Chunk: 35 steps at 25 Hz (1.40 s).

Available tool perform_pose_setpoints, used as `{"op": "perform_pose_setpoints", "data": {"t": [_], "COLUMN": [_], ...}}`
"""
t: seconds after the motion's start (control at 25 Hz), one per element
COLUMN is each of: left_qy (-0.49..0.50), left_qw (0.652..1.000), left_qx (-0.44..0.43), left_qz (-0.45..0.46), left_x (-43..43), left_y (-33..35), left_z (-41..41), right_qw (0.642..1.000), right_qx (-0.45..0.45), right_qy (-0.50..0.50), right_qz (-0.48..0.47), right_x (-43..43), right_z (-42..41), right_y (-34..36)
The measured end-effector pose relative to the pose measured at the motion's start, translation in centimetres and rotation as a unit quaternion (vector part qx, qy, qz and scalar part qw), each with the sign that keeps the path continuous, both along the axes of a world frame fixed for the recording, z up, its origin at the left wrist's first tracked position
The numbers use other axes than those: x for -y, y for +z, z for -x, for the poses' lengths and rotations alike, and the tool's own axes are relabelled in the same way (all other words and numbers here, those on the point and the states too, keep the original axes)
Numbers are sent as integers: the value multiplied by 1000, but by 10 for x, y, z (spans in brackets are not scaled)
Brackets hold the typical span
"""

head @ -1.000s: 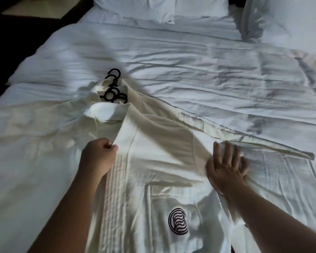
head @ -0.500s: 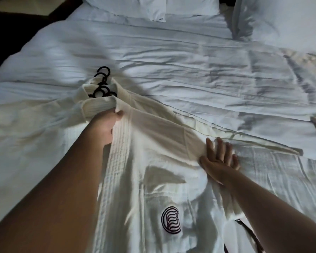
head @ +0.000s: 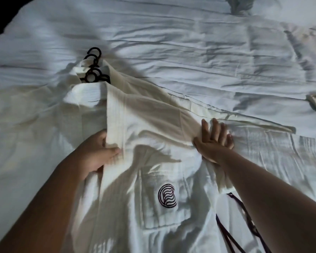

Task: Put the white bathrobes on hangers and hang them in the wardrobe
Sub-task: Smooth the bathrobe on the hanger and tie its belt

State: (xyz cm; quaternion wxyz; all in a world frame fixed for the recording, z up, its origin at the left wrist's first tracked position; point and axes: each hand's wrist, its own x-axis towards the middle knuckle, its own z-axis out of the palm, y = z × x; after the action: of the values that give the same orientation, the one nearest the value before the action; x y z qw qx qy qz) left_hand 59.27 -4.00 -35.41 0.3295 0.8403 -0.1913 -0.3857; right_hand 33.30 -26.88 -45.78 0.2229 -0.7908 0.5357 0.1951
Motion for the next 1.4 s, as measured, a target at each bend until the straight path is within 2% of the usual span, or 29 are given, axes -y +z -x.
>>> {"op": "perform_pose_setpoints", "data": {"t": [0.08, 0.12, 0.2, 0.28, 0.36, 0.44, 0.48, 0.6, 0.76, 0.8, 0.88, 0.96, 1.08, 1.2, 1.28, 1.32, 1.4], "left_qy": [80, 118, 127, 79, 55, 109, 122, 103, 66, 66, 91, 91, 32, 54, 68, 57, 64], "left_qw": [984, 976, 982, 995, 990, 971, 969, 989, 977, 981, 995, 992, 997, 995, 998, 998, 987], "left_qx": [159, 184, 137, 63, 133, 213, 212, 106, 193, 171, 39, -72, -72, -35, 6, -2, -110], "left_qz": [-2, 13, 33, 25, 6, 13, 16, 3, -65, -59, 1, 45, 25, 72, 6, 1, 97], "left_x": [-20, -25, -28, -33, -39, -47, -51, -66, -84, -80, -58, -24, 41, 77, 101, 106, 102], "left_y": [-4, -5, -12, -23, -23, -19, -18, -17, -4, 1, 10, 12, 9, -4, -5, -4, -6], "left_z": [4, 9, 21, 27, 26, 27, 32, 51, 38, 33, 18, -1, -29, -64, -74, -73, -75], "right_qw": [1000, 1000, 997, 995, 995, 995, 995, 994, 994, 994, 993, 992, 991, 991, 990, 990, 991], "right_qx": [10, 21, 45, 58, 58, 58, 60, 67, 73, 73, 72, 76, 81, 77, 79, 79, 74], "right_qy": [6, 7, 6, 4, -1, -5, -3, 3, 0, 1, 3, 2, -2, 1, 2, 2, 3], "right_qz": [3, 15, 60, 86, 85, 81, 81, 84, 82, 85, 94, 100, 110, 114, 118, 117, 115], "right_x": [-3, -7, -14, -16, -16, -17, -17, -17, -17, -17, -17, -17, -18, -17, -16, -16, -16], "right_z": [0, 1, 4, 4, 3, 4, 5, 5, 5, 6, 6, 5, 6, 6, 5, 5, 5], "right_y": [-1, -2, -6, -7, -7, -6, -6, -7, -5, -5, -7, -8, -8, -11, -11, -11, -11]}}
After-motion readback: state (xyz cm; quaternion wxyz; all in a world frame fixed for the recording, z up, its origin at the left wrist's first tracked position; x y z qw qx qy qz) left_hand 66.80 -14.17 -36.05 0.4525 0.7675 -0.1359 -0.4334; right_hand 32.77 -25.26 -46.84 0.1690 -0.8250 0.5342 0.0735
